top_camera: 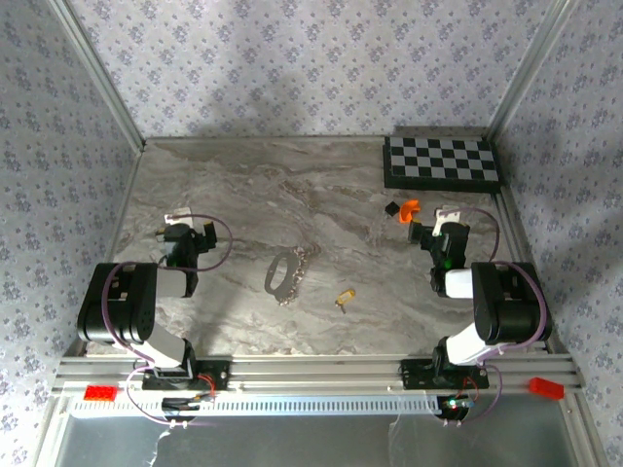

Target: Put the keys on the keyring

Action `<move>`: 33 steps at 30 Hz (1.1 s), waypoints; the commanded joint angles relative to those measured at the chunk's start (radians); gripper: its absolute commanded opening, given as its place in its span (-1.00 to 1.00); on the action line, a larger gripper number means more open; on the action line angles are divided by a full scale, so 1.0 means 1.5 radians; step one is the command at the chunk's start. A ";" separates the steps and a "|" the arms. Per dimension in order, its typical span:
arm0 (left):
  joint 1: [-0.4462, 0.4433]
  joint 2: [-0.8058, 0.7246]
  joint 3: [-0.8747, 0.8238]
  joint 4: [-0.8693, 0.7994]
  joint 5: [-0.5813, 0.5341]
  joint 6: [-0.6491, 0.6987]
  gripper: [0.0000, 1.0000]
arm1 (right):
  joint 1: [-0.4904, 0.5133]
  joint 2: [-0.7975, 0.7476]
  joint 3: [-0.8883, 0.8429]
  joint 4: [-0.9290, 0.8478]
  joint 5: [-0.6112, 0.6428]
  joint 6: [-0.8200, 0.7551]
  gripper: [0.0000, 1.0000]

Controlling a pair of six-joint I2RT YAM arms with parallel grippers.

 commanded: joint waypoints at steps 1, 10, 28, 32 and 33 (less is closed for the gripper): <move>0.004 0.005 0.017 0.027 -0.005 0.006 1.00 | 0.001 0.008 0.013 0.004 -0.003 -0.011 0.99; 0.004 0.005 0.017 0.026 -0.005 0.006 0.99 | -0.001 0.008 0.014 0.002 -0.002 -0.011 0.99; 0.005 -0.005 0.013 0.023 -0.015 0.000 1.00 | -0.001 0.008 0.014 0.000 -0.004 -0.010 0.99; 0.005 -0.010 0.018 0.013 -0.016 0.000 1.00 | -0.001 0.005 0.017 -0.004 -0.010 -0.014 0.99; 0.005 -0.009 0.021 0.008 -0.015 0.001 0.99 | -0.001 0.000 0.022 -0.016 -0.014 -0.016 0.99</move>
